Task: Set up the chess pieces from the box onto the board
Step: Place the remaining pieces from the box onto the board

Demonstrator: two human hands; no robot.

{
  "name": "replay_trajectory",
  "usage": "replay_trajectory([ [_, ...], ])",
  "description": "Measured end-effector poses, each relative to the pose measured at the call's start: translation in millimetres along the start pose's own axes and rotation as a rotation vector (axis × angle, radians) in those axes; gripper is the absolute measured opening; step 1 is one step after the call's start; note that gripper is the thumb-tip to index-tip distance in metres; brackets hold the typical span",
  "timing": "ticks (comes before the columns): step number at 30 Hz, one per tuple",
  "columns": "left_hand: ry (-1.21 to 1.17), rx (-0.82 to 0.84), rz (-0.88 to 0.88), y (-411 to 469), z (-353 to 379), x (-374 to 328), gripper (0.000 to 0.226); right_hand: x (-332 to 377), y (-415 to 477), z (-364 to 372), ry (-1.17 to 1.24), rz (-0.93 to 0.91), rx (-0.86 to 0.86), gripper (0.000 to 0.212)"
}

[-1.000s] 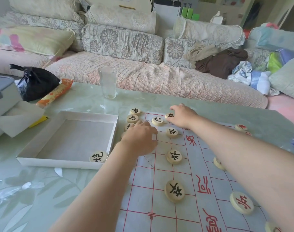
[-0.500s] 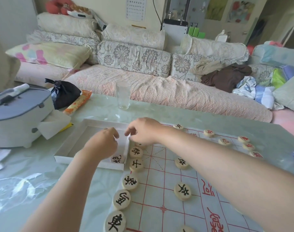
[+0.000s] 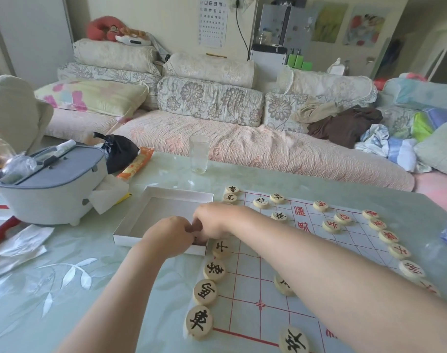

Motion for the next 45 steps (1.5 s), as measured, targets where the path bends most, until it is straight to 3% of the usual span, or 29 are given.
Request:
replay_trajectory([
  [9, -0.284, -0.277, 0.02, -3, -29, -26, 0.024, -33, -40, -22, 0.534, 0.0, -0.122, 0.03],
  [13, -0.377, -0.281, 0.076, -13, -32, -52, 0.015, -51, -76, -21, 0.602, -0.011, -0.143, 0.051],
  [16, -0.472, -0.251, 0.104, -26, -27, -77, 0.013, -69, -99, -11, 0.633, 0.017, -0.176, 0.052],
  [25, -0.332, -0.026, 0.214, -65, 11, -115, 0.001, -96, -157, 36, 0.418, 0.073, -0.137, 0.042],
  [31, -0.307, 0.051, 0.248, -84, 35, -125, 0.008, -94, -168, 52, 0.187, 0.052, -0.13, 0.038],
  [38, -0.263, -0.021, 0.256, -91, 27, -114, 0.024, -93, -170, 58, 0.062, 0.022, -0.121, 0.045],
  [45, -0.255, -0.053, 0.208, -103, 9, -86, 0.018, -85, -169, 59, 0.07, 0.003, -0.118, 0.044],
])
Point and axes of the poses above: each hand's wrist, its own y-axis towards the middle knuckle, its own z-axis out of the palm, x = y × z, the point moved 5 cm from there along y, towards the middle knuckle, and after that the axes turned 14 degrees about z, right-handed, at the moved point
